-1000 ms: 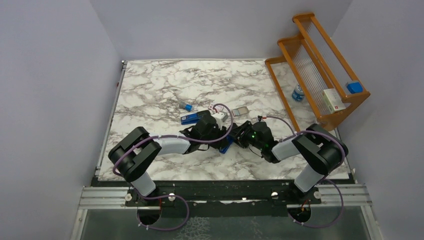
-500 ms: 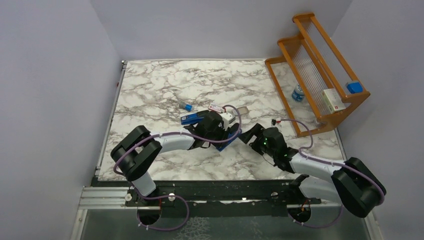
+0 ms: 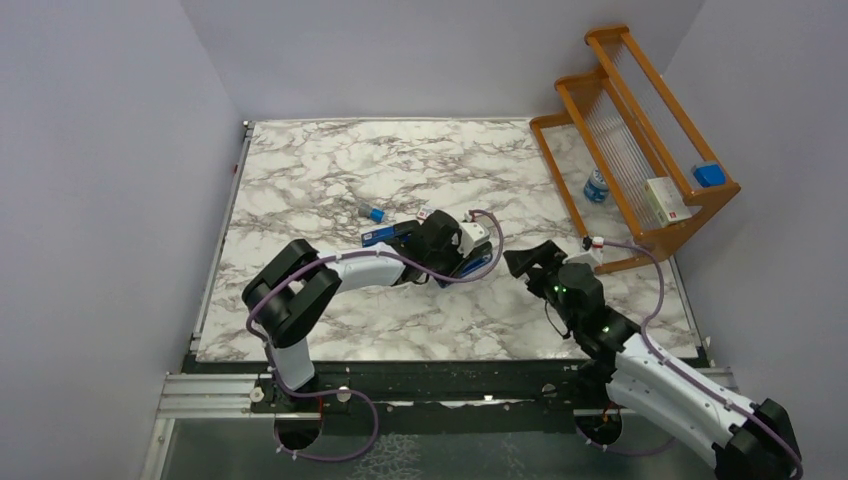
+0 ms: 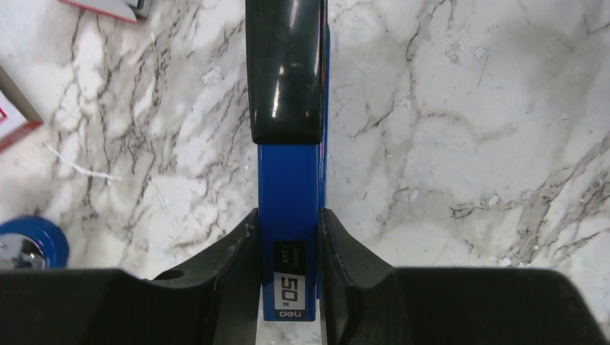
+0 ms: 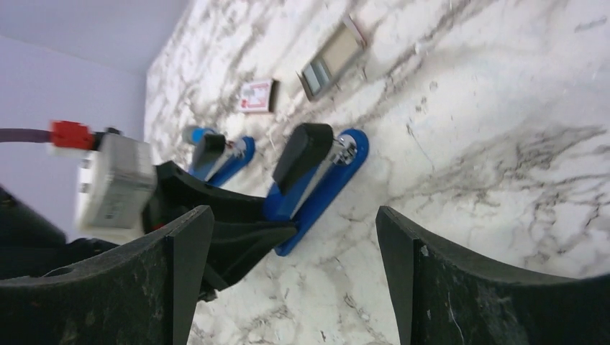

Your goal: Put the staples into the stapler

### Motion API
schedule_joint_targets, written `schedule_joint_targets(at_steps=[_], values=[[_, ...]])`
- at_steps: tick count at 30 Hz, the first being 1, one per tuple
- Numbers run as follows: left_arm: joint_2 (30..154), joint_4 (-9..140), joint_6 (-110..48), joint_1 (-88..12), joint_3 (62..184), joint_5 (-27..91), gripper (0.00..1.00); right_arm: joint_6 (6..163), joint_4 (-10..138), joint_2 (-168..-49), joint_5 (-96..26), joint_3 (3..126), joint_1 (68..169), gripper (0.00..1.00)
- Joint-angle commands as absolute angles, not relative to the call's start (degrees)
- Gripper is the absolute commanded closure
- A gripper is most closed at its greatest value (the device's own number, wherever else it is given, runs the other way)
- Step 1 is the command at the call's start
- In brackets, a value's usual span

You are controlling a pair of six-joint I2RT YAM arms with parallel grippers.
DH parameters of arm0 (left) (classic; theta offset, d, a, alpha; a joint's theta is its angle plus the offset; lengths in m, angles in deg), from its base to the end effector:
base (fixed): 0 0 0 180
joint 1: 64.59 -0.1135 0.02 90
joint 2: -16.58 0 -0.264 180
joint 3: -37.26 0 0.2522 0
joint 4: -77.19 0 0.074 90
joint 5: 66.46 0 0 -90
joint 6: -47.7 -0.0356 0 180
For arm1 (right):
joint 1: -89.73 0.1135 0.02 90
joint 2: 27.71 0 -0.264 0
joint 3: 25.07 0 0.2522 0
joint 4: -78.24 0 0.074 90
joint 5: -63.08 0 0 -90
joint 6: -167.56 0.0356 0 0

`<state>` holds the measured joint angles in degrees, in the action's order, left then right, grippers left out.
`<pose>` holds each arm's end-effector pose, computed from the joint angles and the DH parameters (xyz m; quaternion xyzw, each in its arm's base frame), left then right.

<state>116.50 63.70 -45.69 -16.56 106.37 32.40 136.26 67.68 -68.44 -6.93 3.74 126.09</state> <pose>0.2368 -0.2715 0.1681 0.4256 0.8148 -0.2129 0.3311 0.1409 0.0886 0.1926 0.2532 0.7846 0.3063 0.4760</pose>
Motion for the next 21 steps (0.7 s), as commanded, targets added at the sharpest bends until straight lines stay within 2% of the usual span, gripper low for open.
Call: schedule_joint_targets(at_steps=[1, 5, 7, 15, 21], values=[[119.25, 65.29, -57.18, -16.07, 111.64, 34.56, 0.81, 130.61, 64.9, -61.17, -0.33, 3.82, 126.02, 0.15], [122.93, 64.43, -63.14, -16.02, 115.8, 36.56, 0.73, 127.54, 62.99, -57.08, -0.86, 3.46, 126.01, 0.15], [124.87, 62.43, -63.56, -15.99, 118.75, 36.39, 0.65, 126.63, 62.67, -56.51, -1.6, 3.35, 126.02, 0.14], [122.05, 62.72, -61.48, -16.13, 119.03, 36.71, 0.24, 125.53, 63.73, -58.7, -3.97, 3.79, 126.02, 0.13], [114.81, 59.65, -60.4, -19.27, 118.13, 38.41, 0.18, 122.47, 66.19, -60.57, -6.9, 4.76, 126.02, 0.13]])
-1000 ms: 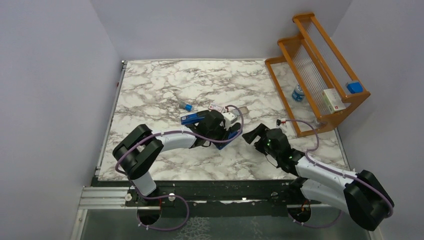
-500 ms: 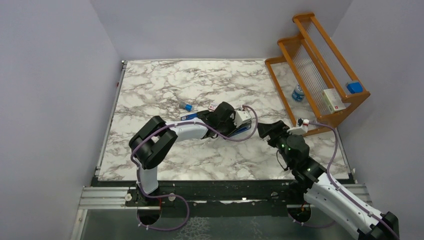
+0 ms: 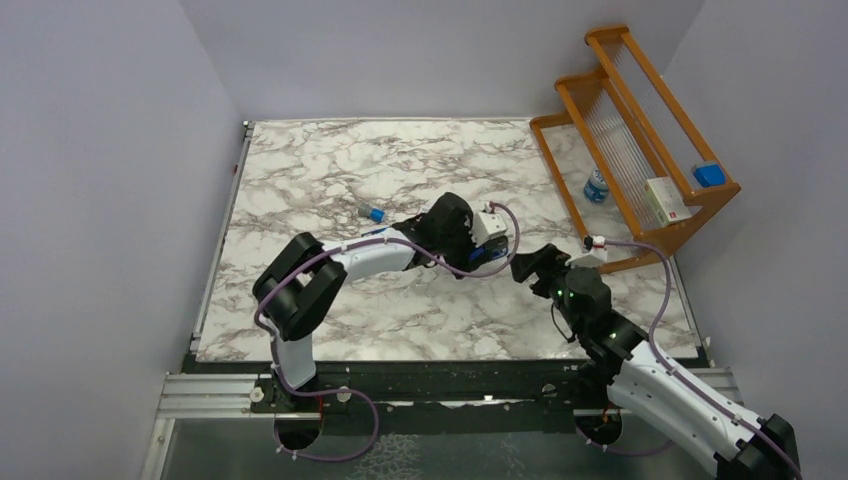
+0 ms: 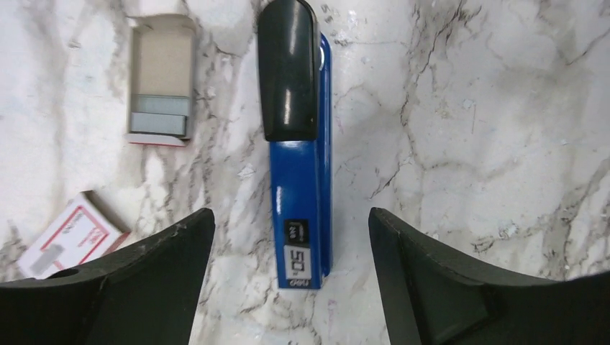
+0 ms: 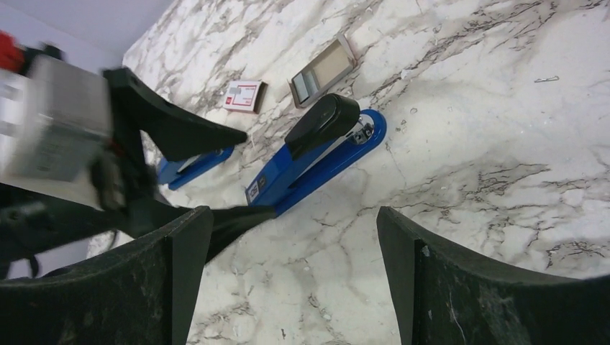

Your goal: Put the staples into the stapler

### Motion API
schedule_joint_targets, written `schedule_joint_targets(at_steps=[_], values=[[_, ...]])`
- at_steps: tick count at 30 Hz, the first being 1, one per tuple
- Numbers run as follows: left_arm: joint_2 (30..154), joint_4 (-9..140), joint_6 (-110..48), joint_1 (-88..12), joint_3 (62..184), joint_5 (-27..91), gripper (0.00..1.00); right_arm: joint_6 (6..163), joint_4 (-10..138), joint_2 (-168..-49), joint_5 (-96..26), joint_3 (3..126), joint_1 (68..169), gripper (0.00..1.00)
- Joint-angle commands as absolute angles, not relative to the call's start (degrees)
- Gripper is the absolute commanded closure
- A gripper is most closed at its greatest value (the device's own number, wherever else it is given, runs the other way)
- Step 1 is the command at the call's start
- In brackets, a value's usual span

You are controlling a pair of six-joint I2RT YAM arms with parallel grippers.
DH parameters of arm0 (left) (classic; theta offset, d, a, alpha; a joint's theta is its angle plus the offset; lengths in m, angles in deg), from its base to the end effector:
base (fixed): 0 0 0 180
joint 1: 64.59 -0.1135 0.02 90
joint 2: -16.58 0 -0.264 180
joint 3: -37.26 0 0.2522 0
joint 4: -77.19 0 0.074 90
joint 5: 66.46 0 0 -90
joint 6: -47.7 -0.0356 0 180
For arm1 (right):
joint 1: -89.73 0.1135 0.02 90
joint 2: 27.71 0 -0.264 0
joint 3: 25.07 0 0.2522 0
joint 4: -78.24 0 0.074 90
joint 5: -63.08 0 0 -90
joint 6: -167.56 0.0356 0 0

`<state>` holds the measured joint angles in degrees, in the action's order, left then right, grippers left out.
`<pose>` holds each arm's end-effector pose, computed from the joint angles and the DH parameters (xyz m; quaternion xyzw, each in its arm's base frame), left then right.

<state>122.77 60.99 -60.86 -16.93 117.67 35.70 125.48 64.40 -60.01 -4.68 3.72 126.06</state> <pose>0.2649 -0.3019 0.1846 0.5323 0.7373 -0.1953 0.3673 0.1294 0.0784 0.2072 0.1935 0.7750 0.2746 0.5353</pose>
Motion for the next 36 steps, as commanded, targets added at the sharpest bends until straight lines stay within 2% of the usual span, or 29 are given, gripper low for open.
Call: schedule_joint_targets(at_steps=[1, 6, 10, 19, 25, 29, 32, 36], values=[[112.6, 59.35, -60.59, -20.62, 117.38, 38.47, 0.18, 121.73, 66.64, -60.53, -7.71, 4.7, 126.01, 0.13], [106.97, 55.31, -62.75, -32.8, 116.47, 41.98, 0.18, 116.74, 70.24, -61.1, -12.97, 4.73, 126.0, 0.13], [108.65, 46.6, -69.66, -38.26, 120.32, 43.63, 0.19, 112.81, 71.73, -64.05, -18.7, 6.31, 126.0, 0.13], [113.69, 43.12, -75.34, -41.08, 120.44, 45.53, 0.21, 112.79, 71.18, -67.83, -26.68, 7.94, 126.02, 0.13], [118.42, 42.98, -76.81, -41.72, 121.53, 41.77, 0.21, 114.05, 70.78, -65.99, -26.63, 6.54, 126.02, 0.13], [120.87, 41.96, -76.29, -42.0, 122.88, 43.87, 0.23, 113.55, 69.8, -65.25, -25.97, 6.79, 126.02, 0.13], [121.75, 41.63, -75.44, -41.92, 122.83, 44.58, 0.29, 113.21, 69.53, -65.41, -25.87, 7.06, 126.02, 0.13], [121.81, 41.09, -74.3, -41.87, 122.56, 44.14, 0.43, 114.01, 70.2, -65.8, -25.69, 6.73, 125.98, 0.13]])
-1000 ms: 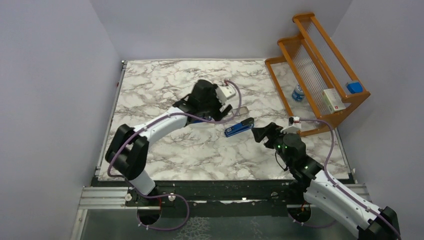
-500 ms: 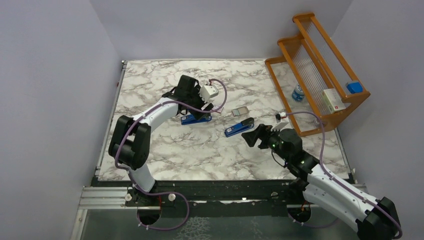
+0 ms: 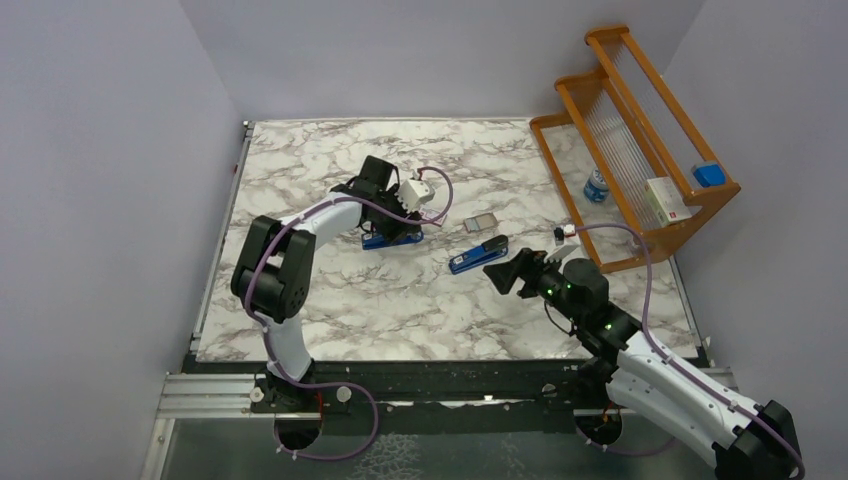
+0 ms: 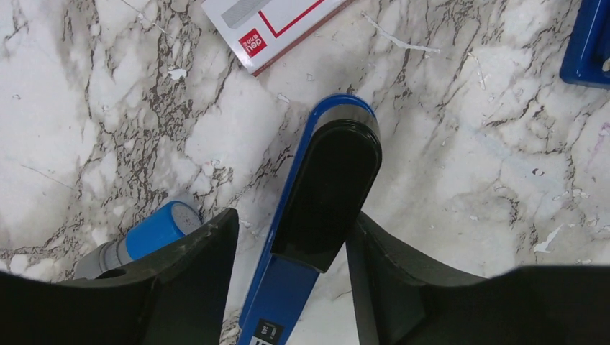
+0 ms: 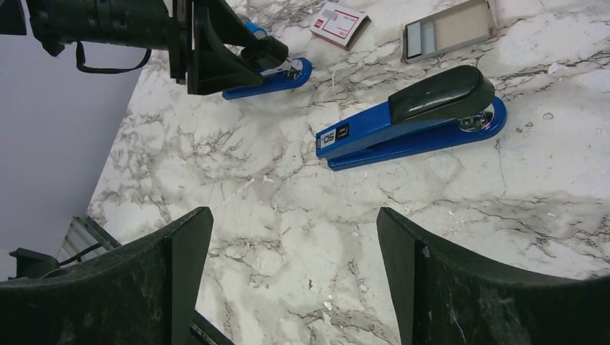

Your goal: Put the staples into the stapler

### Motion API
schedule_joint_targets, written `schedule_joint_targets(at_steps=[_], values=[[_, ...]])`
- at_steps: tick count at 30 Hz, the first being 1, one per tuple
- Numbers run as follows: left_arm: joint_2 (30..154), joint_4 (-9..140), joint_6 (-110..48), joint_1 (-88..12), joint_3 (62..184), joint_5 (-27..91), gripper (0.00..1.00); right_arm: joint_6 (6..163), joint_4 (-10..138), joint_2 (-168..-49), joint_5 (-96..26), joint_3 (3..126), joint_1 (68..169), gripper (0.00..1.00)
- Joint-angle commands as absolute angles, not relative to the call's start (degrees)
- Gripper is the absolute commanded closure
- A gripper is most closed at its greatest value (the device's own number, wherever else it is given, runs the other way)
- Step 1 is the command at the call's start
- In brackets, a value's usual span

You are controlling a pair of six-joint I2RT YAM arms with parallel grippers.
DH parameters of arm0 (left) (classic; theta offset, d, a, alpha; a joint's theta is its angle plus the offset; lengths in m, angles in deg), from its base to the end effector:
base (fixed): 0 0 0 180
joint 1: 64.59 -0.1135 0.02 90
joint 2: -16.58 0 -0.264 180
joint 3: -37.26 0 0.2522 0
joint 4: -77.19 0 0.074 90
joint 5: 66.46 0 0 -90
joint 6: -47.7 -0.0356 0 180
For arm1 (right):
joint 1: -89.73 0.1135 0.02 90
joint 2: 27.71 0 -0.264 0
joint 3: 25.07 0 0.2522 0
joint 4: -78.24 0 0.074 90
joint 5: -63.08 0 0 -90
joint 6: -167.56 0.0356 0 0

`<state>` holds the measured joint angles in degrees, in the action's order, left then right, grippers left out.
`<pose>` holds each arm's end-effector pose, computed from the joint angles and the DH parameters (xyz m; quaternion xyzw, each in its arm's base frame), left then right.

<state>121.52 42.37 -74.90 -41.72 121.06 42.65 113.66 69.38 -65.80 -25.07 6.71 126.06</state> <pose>0.3489 -0.1598 0.1884 0.4818 0.8120 -0.1337 0.3011 0.1366 0.0990 0.2200 0.0082 0.7942 0.3486 0.4977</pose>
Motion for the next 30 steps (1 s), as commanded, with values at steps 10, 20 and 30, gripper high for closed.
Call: schedule_joint_targets(at_steps=[10, 20, 30], values=[[117.27, 41.0, -66.99, -41.7, 118.04, 45.11, 0.69, 114.48, 72.04, -67.47, -26.07, 7.03, 126.02, 0.13], [110.8, 42.34, -50.24, -37.3, 112.58, 39.84, 0.78, 116.25, 72.01, -67.71, -25.42, 5.7, 126.02, 0.13], [102.88, 46.01, -36.65, -27.26, 103.15, 26.54, 0.69, 118.85, 72.83, -72.14, -24.47, 5.12, 126.01, 0.13]])
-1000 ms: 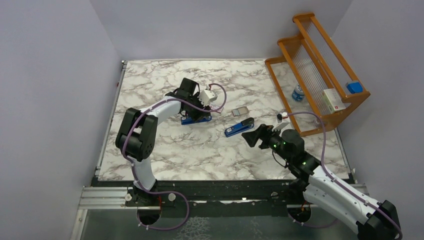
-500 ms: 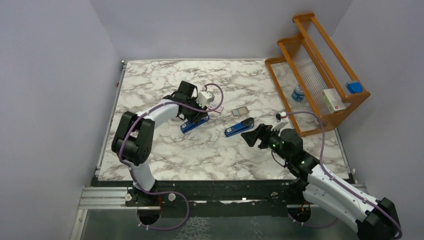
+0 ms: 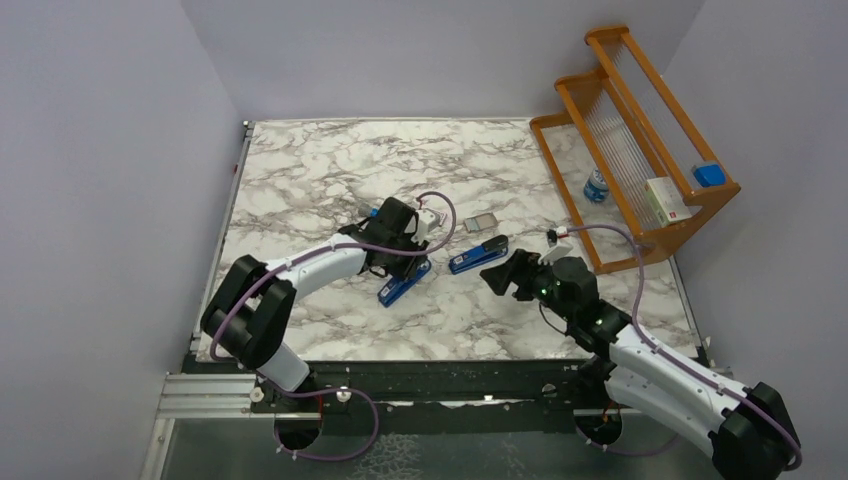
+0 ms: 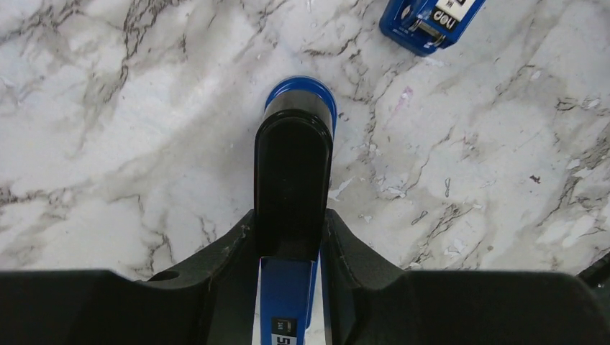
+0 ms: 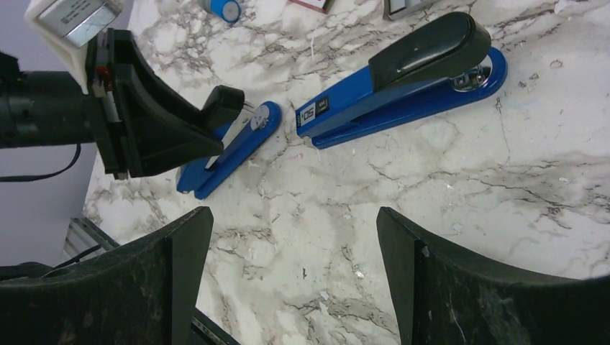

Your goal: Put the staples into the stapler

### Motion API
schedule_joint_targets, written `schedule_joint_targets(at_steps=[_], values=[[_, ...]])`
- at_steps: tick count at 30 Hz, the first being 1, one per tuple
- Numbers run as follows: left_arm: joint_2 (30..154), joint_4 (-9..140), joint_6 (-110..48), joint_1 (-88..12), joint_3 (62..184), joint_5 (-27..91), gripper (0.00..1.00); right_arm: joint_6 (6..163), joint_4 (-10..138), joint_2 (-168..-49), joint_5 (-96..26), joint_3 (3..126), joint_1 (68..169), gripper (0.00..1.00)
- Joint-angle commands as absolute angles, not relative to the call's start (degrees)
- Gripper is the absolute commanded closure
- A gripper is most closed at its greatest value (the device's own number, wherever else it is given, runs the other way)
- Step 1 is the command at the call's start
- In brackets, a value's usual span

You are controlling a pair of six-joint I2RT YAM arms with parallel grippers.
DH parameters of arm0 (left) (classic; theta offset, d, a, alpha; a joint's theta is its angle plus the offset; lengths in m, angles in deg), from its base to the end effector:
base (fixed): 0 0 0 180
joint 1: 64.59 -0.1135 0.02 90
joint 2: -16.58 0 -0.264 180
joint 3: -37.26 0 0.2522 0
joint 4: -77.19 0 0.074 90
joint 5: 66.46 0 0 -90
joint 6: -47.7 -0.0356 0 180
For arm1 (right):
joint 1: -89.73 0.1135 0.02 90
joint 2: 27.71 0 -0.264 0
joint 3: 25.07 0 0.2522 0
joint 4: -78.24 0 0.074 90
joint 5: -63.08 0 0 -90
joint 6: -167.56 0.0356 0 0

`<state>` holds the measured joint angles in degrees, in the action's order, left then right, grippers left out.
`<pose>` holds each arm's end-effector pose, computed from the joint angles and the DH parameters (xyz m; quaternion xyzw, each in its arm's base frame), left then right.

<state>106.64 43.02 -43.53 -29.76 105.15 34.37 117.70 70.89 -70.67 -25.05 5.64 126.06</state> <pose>0.2541 -0.1850 0.1916 0.3209 0.8976 -0.1698 0.2498 0.1429 0.1036 0.2031 0.0366 0.8163 0.3462 0.4610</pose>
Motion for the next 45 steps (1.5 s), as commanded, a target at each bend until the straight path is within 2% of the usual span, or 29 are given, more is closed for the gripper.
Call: schedule_joint_targets(at_steps=[1, 5, 9, 17, 19, 25, 32, 35, 40, 45], values=[[102.36, 46.06, -36.1, -26.7, 102.52, 25.43, 0.66, 118.91, 73.27, -72.59, -24.72, 5.19, 126.0, 0.13], [100.19, 47.29, -35.05, -25.51, 100.1, 23.79, 0.48, 119.28, 74.88, -74.32, -25.81, 5.28, 126.02, 0.13], [97.58, 49.01, -35.34, -25.48, 97.35, 25.25, 0.35, 119.61, 75.23, -75.55, -26.3, 5.68, 126.02, 0.13], [94.8, 49.79, -32.26, -25.44, 90.96, 27.42, 0.34, 120.01, 74.69, -75.09, -25.84, 5.67, 126.02, 0.13], [94.08, 50.04, -31.05, -25.28, 89.89, 27.33, 0.36, 120.06, 74.65, -75.14, -25.86, 5.58, 125.98, 0.13], [92.61, 50.53, -28.31, -24.82, 88.56, 26.52, 0.54, 122.04, 75.52, -75.15, -24.71, 5.13, 126.02, 0.15], [91.06, 54.65, -23.66, -23.41, 85.96, 27.37, 0.81, 128.67, 75.37, -85.18, -26.28, 11.12, 126.02, 0.16], [89.57, 58.6, -20.67, -23.2, 83.72, 28.28, 0.89, 131.76, 76.45, -88.46, -29.29, 13.7, 126.32, 0.17], [86.24, 66.61, -14.23, -23.2, 78.01, 29.78, 1.0, 135.34, 78.63, -93.27, -27.32, 16.83, 130.64, 0.18], [85.55, 72.57, -9.91, -23.2, 74.32, 31.74, 1.0, 137.14, 80.55, -100.6, -29.89, 19.85, 132.8, 0.16]])
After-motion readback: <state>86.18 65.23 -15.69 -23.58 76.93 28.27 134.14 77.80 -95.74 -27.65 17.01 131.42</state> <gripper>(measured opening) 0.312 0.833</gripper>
